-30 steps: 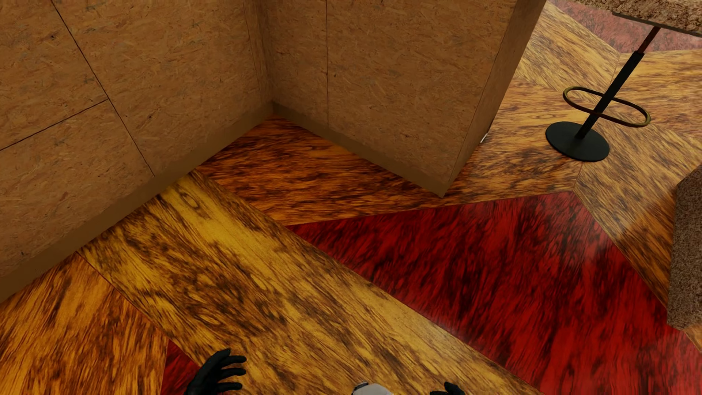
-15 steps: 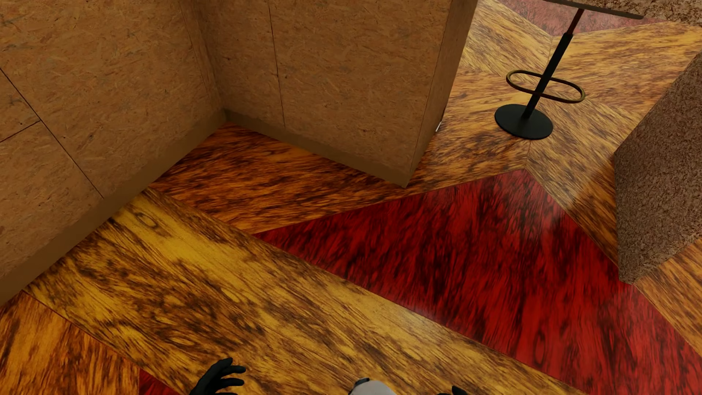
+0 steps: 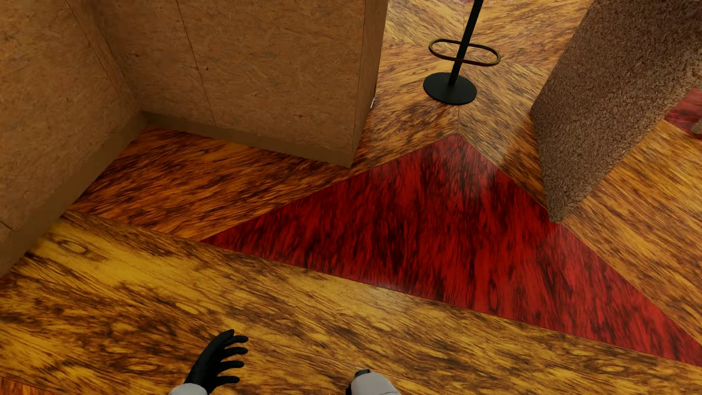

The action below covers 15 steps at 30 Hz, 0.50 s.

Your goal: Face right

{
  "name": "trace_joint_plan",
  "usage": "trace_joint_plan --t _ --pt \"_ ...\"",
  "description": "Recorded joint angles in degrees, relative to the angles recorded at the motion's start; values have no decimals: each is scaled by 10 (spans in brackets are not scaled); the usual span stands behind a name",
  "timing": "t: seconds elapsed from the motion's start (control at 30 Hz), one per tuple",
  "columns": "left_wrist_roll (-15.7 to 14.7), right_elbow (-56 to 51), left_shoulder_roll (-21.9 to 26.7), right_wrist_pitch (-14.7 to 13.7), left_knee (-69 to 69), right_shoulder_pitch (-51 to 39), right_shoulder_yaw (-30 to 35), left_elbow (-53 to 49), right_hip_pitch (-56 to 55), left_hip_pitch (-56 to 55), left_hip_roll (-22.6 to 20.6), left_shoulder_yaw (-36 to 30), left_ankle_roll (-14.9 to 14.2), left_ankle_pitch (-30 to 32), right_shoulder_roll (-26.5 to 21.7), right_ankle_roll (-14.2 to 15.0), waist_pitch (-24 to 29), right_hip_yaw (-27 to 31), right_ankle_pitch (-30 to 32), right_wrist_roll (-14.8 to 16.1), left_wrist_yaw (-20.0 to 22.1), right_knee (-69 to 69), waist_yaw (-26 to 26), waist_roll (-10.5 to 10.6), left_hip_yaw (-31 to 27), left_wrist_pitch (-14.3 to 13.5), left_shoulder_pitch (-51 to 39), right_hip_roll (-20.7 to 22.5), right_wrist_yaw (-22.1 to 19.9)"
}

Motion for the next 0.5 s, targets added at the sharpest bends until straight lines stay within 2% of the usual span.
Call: trace_joint_plan --t 0.03,0.07,0.1,0.13,0.17,0.2,0.23,0.27,0.3,0.33,0.4,0.43,0.47,0.5 --pt "3 18 0 -6 68 -14 -1 -14 3 -24 -4 -1 -1 2 -18 17 10 3 69 -9 -3 -2 25 -9 -12 -2 -2 -4 10" --pt "7 11 -5 -17 144 -23 0 -16 6 -61 0 2 0 38 -22 14 21 8 84 -18 -4 -7 46 0 -31 -3 6 9 14" --pt "18 7 -3 -40 149 -9 -5 -13 8 -66 -22 4 8 52 -9 18 18 20 94 -21 -8 -21 55 6 -59 10 14 13 18" --pt "30 11 -4 -67 100 14 -8 -13 14 -54 -31 15 18 28 4 21 12 25 105 -17 -15 -44 58 24 -75 25 24 21 19" --pt "35 -2 14 -93 21 29 -23 10 14 -25 -27 22 6 -4 12 7 5 29 88 -6 -23 -46 47 37 -71 22 38 28 8" --pt "29 -1 32 -104 12 16 -7 20 9 -14 -26 25 -20 0 13 -41 4 27 26 -3 -25 -16 22 27 -56 27 50 21 -7" --pt "19 -16 37 -103 8 3 -15 22 0 -8 -18 20 -12 3 16 -84 -1 8 -26 -1 -22 25 13 22 -37 37 46 12 -11" --pt "8 -22 25 -103 13 3 -7 14 2 -7 -20 14 17 -2 4 -99 -14 -10 -55 -4 -13 69 24 13 -27 45 30 -2 -9" --pt "-3 -5 4 -98 33 -17 -8 4 17 -11 -17 9 1 -13 -11 -1 -17 -5 -42 -8 2 59 38 10 -27 38 14 -8 -1" --pt "-15 -1 0 -91 52 -32 -11 -22 18 -17 -14 -7 0 -22 -12 8 -21 1 30 -7 15 44 46 8 -31 22 23 0 8" --pt "-25 -4 -6 -87 72 -18 -17 -28 17 -29 -14 -9 0 -8 6 9 -22 16 55 7 26 16 50 26 -55 -5 33 25 21" --pt "-19 -5 -5 -88 28 0 -13 -18 20 -10 -14 -2 1 -19 18 11 -24 24 70 19 25 -10 31 38 -60 -9 40 34 28" --pt "-12 -11 7 -94 0 4 -28 -7 19 -2 -13 -2 -4 -2 32 4 -23 26 51 37 21 -23 4 42 -48 -6 39 31 25" --pt "-7 -20 13 -99 -18 15 -17 -4 13 10 -12 -2 -4 8 24 -41 -17 10 -16 48 14 1 -7 37 -36 0 26 18 17"
